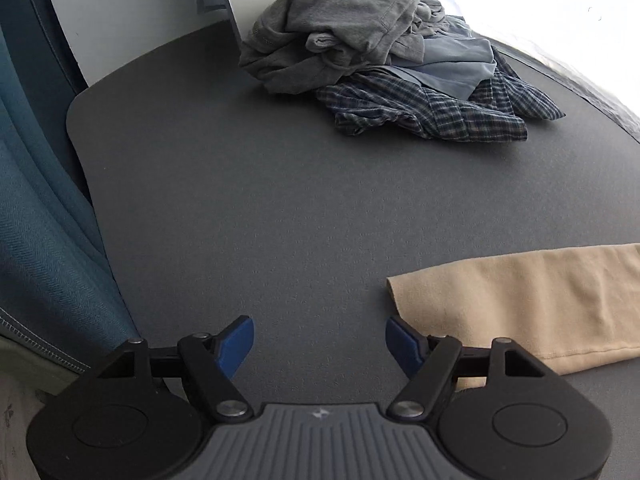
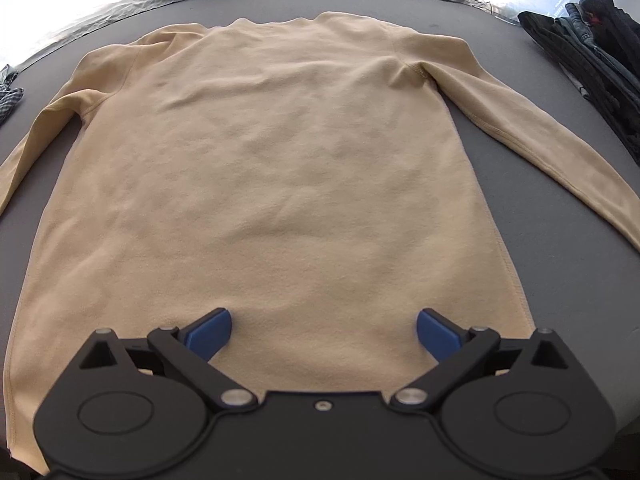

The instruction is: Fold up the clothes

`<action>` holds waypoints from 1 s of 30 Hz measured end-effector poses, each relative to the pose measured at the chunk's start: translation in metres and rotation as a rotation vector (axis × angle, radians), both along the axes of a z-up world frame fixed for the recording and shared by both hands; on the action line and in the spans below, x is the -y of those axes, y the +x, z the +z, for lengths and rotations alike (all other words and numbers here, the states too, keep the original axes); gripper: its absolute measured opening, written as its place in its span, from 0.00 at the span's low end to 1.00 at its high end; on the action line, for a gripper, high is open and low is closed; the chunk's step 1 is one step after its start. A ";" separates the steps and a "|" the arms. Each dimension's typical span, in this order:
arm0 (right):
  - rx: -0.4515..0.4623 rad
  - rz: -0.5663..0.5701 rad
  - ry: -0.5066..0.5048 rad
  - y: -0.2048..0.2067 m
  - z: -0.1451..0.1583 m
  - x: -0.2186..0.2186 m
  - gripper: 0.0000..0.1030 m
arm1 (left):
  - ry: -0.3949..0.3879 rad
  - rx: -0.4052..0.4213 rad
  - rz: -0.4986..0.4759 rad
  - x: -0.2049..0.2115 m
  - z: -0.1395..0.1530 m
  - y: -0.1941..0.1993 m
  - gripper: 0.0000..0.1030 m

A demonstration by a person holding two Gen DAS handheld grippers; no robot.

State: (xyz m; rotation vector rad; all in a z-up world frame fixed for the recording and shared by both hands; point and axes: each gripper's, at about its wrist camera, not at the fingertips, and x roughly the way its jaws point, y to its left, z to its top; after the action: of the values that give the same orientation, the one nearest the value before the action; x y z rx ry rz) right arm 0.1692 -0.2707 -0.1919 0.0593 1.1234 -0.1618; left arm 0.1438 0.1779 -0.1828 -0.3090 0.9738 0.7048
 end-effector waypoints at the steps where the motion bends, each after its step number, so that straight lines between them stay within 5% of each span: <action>1: 0.001 -0.004 0.004 0.002 -0.001 -0.002 0.99 | -0.027 0.017 -0.014 -0.002 0.000 -0.002 0.72; 6: 0.006 -0.035 0.018 0.006 -0.003 -0.005 1.00 | -0.149 0.084 -0.088 -0.008 -0.004 -0.008 0.72; 16: 0.020 -0.045 0.021 0.003 -0.004 -0.005 1.00 | -0.180 0.032 -0.101 0.013 -0.021 0.005 0.70; 18: 0.024 -0.044 0.020 0.003 -0.004 -0.005 1.00 | -0.180 0.048 -0.097 0.013 -0.020 0.005 0.56; 20: 0.030 -0.042 0.021 0.002 -0.004 -0.004 1.00 | -0.181 0.050 -0.127 0.017 -0.017 0.008 0.25; 22: 0.034 -0.040 0.021 0.001 -0.004 -0.004 1.00 | -0.206 0.070 -0.157 0.024 -0.013 0.012 0.09; 27: 0.046 -0.027 0.024 -0.001 -0.005 -0.003 1.00 | -0.164 0.145 -0.310 0.072 0.016 0.021 0.06; 30: 0.052 -0.018 0.025 -0.002 -0.005 -0.003 1.00 | -0.202 0.201 -0.448 0.110 0.036 0.028 0.06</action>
State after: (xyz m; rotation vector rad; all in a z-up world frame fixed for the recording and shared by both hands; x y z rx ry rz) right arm 0.1674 -0.2678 -0.1967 0.0958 1.0732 -0.1611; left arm 0.1716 0.0681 -0.1468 -0.3174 0.8818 0.1630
